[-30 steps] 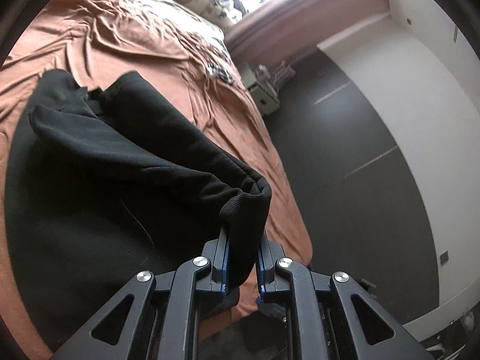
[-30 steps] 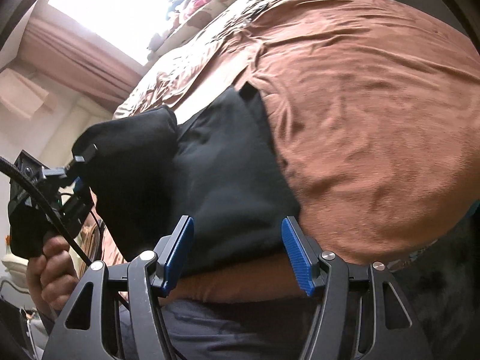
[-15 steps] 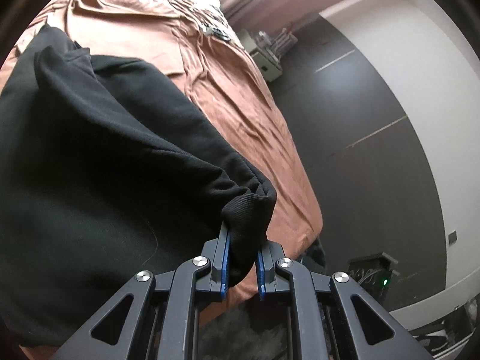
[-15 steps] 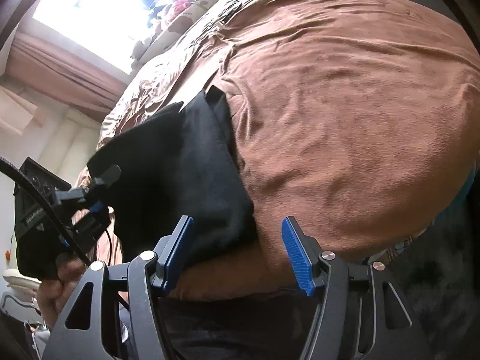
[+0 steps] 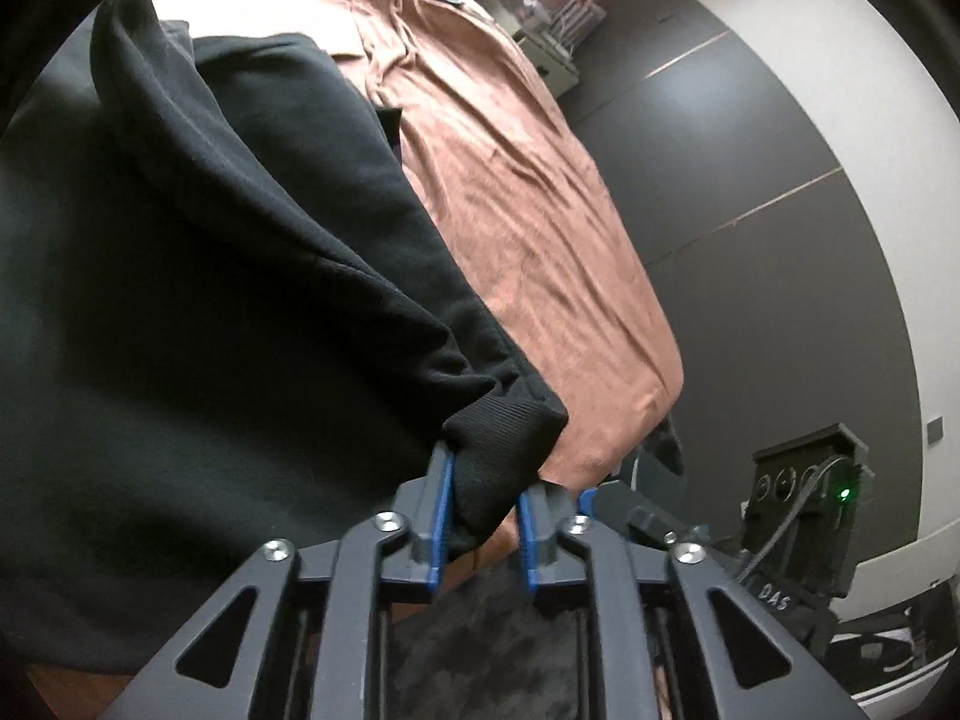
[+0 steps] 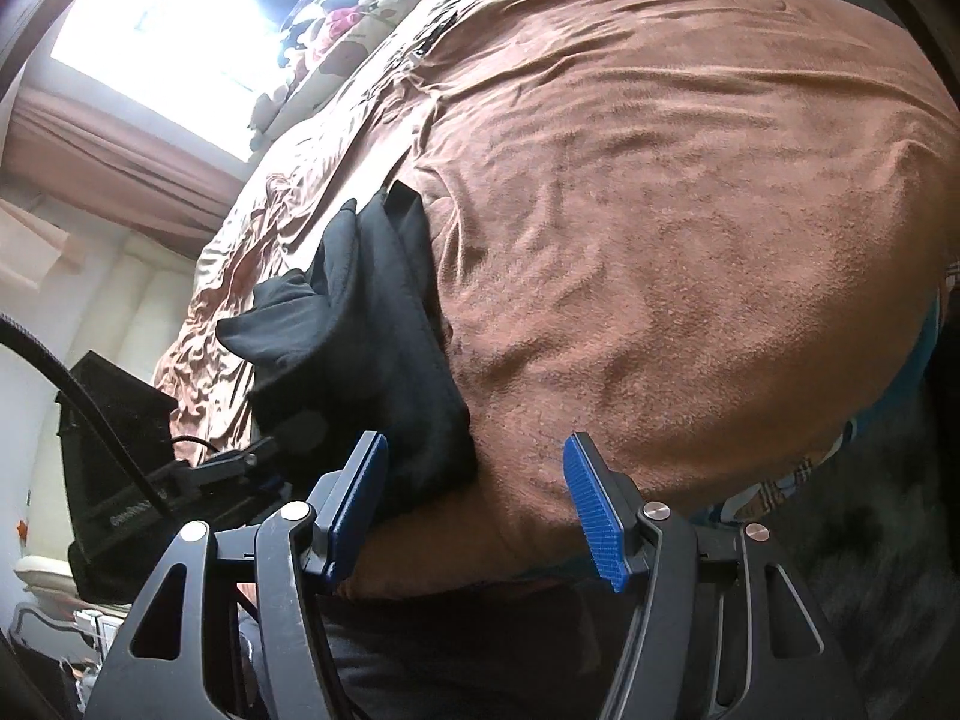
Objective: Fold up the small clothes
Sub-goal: 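Lower the folded shirt with the left gripper and open it, then withdraw both open grippers above the folded black shirt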
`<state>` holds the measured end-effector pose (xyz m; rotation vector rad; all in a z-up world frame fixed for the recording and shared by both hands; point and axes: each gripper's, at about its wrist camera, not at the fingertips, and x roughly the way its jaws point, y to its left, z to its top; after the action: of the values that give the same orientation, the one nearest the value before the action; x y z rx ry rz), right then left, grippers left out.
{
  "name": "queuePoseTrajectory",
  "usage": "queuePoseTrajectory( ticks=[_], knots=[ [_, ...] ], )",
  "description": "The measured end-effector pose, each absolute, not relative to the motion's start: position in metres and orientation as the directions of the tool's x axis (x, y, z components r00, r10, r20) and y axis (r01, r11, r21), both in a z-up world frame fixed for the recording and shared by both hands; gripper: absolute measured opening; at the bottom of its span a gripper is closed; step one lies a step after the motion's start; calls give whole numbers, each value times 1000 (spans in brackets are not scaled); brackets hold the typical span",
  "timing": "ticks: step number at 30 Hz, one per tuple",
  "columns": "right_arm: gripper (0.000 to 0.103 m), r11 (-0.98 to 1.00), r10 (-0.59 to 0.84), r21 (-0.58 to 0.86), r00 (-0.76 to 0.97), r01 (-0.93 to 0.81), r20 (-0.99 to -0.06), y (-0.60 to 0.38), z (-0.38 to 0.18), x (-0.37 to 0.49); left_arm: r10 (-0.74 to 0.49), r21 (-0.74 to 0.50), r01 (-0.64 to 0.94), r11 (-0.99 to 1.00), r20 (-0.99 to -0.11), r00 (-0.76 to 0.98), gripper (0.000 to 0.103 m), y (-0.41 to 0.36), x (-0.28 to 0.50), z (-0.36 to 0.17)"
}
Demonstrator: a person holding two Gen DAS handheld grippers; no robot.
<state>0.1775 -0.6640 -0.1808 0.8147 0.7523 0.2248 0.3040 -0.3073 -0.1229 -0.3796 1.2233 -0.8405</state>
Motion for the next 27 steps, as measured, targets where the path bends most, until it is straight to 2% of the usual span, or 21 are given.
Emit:
queuePoseTrajectory(
  ticks=[3,5,7,15,23,24,25,26,27],
  knots=[
    [59,672,464,735,723,89,-512,-665,-178,178,-755,-699,336,631,-654,56,43,-304,308,-121],
    [59,668,476,741,725,70,-498,-665,-175,179,-769,-716,326,617,-636,58,61,-298,313,-115],
    [59,665,492,746,724,45,-482,-662,-171,181,-757,-698,326,637,-646,95,70,-289,312,-108],
    [59,667,540,745,691,-3,-481,-637,-173,202,-680,-616,302,728,-705,202,71,-230,318,-91],
    [59,659,568,752,671,-24,-477,-622,-171,224,-550,-499,235,834,-788,278,71,-160,325,-97],
    [56,671,559,741,673,-24,-484,-620,-170,229,-536,-488,226,843,-797,277,71,-156,325,-101],
    [41,682,547,731,678,-20,-492,-618,-170,233,-523,-478,216,851,-807,275,71,-151,326,-105],
    [33,691,537,723,679,-13,-501,-616,-172,237,-511,-469,207,859,-816,270,71,-145,326,-109],
    [20,693,533,721,677,-5,-507,-616,-175,240,-501,-460,202,864,-824,265,71,-142,325,-112]
  ],
)
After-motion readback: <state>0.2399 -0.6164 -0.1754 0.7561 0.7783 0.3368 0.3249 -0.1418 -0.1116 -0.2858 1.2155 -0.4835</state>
